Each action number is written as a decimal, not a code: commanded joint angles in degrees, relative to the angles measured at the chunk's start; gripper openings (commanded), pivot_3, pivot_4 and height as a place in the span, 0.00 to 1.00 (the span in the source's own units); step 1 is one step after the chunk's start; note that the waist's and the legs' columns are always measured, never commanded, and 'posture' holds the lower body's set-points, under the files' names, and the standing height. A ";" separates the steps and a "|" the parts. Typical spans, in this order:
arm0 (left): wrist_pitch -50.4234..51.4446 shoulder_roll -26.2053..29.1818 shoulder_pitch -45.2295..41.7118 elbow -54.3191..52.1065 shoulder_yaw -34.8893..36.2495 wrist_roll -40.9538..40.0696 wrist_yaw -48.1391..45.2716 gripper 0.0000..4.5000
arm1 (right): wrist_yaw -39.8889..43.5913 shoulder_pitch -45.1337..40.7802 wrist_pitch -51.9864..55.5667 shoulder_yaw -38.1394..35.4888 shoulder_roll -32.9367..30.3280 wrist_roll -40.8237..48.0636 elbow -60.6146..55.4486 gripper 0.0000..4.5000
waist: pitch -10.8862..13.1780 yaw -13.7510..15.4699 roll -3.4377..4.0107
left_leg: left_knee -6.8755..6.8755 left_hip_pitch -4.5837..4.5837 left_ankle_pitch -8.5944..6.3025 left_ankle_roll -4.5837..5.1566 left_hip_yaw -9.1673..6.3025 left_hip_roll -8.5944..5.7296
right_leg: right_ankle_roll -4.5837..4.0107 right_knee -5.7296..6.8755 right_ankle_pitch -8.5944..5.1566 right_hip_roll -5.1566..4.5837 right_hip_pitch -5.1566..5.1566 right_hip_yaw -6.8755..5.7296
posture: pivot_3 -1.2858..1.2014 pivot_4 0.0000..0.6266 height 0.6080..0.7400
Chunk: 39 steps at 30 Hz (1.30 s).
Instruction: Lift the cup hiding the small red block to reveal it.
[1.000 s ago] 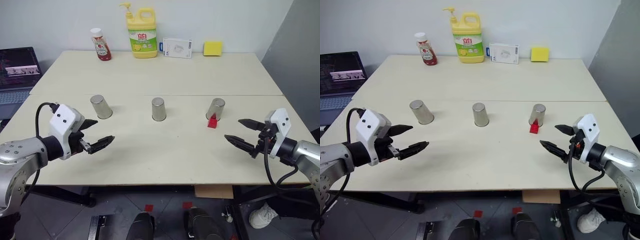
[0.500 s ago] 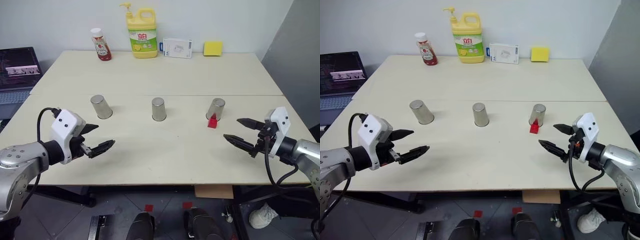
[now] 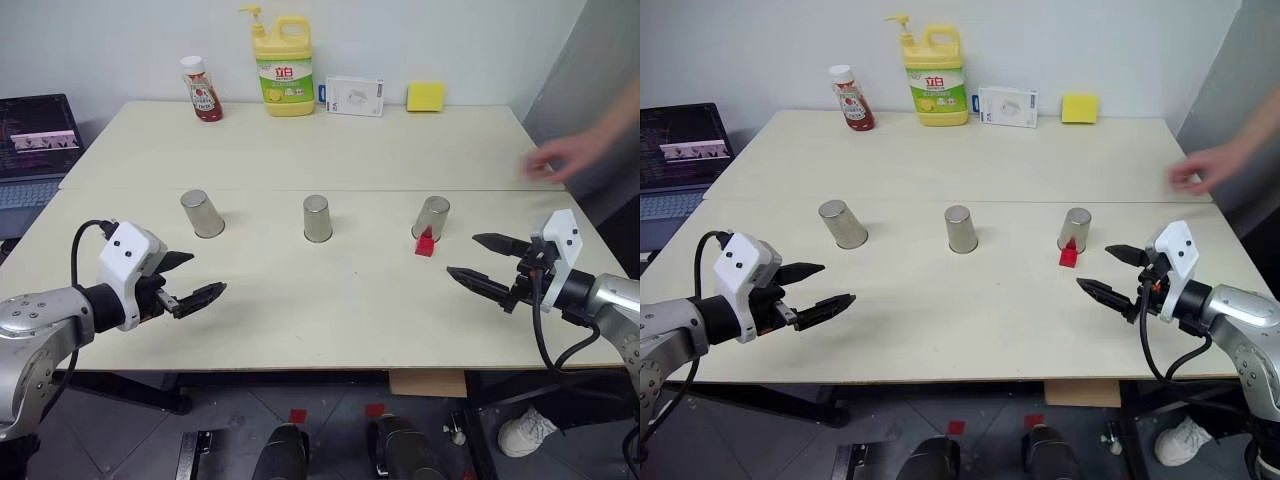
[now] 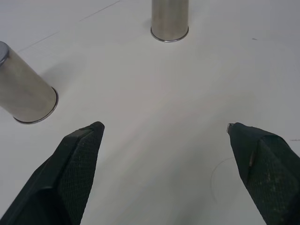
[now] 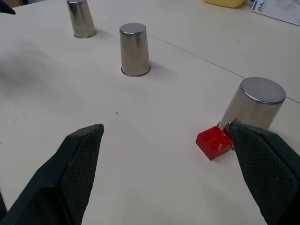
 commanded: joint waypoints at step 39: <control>-3.31 -4.28 -10.41 5.45 -4.27 -0.56 0.54 1.00 | -0.24 -4.25 3.50 3.17 0.87 5.00 -7.11 0.99 | 0.00 0.01 0.00 | 0.00 -0.01 0.00 0.00 -0.01 0.00 | 0.01 0.00 0.00 0.00 0.00 -0.01 | 0.52 0.24 1.00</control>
